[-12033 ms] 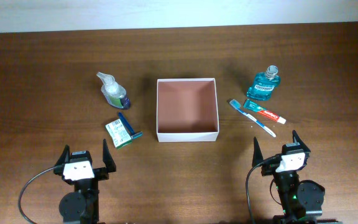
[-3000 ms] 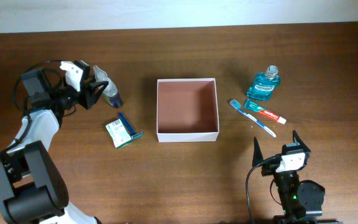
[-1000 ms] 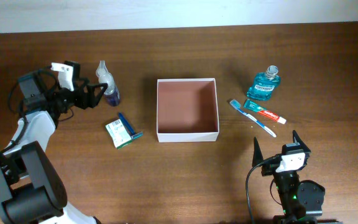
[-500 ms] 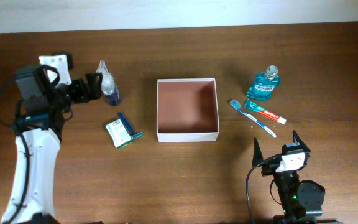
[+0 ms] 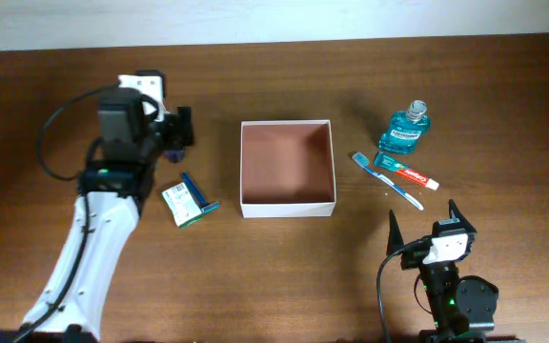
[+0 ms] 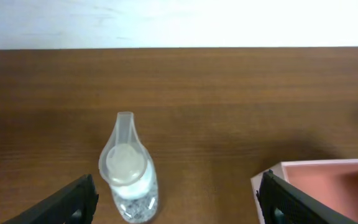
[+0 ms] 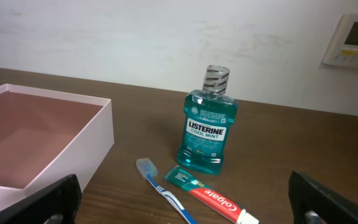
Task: Pack container
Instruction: 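Carry the soap bottle right over the pink box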
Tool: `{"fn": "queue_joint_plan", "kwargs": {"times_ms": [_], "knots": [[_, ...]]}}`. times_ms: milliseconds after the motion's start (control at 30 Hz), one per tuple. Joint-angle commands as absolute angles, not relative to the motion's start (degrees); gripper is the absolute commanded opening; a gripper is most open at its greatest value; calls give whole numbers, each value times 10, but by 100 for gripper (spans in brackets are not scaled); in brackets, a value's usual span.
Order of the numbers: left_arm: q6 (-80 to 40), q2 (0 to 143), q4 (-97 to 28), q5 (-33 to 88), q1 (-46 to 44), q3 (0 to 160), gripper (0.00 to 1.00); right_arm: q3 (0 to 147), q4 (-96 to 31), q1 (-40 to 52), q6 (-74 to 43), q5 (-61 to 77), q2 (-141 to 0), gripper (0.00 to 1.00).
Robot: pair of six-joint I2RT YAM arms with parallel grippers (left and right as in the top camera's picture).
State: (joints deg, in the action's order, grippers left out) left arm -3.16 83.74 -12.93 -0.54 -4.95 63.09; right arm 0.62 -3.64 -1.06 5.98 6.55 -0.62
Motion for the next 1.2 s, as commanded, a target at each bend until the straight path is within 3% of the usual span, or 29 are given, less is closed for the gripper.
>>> {"fn": "queue_joint_plan", "kwargs": {"times_ms": [0, 100, 500, 633, 700, 733, 767, 833, 967, 1067, 1167], "knots": [[-94, 873, -118, -120, -57, 630, 94, 3, -39, -7, 55, 64, -3, 98], [-150, 901, -119, -109, -35, 630, 96, 3, -39, -7, 55, 64, -3, 99], [-149, 971, -35, -62, -27, 630, 98, 3, -39, -7, 55, 64, -3, 98], [-130, 984, -35, -65, -27, 630, 94, 3, -39, -7, 55, 64, -3, 99], [-111, 985, -35, -65, -27, 630, 89, 3, -39, -7, 55, 65, -3, 99], [-105, 985, -35, -65, -27, 630, 79, 3, -39, -7, 55, 64, -3, 99], [-104, 985, -35, -65, -27, 630, 76, 3, -39, -7, 55, 64, -3, 99], [-104, 985, -35, -65, -27, 630, 54, 3, -39, -7, 55, 64, -3, 99], [-104, 985, -28, -71, -27, 630, 44, 3, -39, -7, 55, 64, -3, 99], [-96, 985, -25, -73, -27, 630, 28, 3, -39, -7, 55, 64, -3, 99], [-91, 985, -25, -74, -27, 630, 20, 3, -39, -7, 55, 64, -3, 99]]}}
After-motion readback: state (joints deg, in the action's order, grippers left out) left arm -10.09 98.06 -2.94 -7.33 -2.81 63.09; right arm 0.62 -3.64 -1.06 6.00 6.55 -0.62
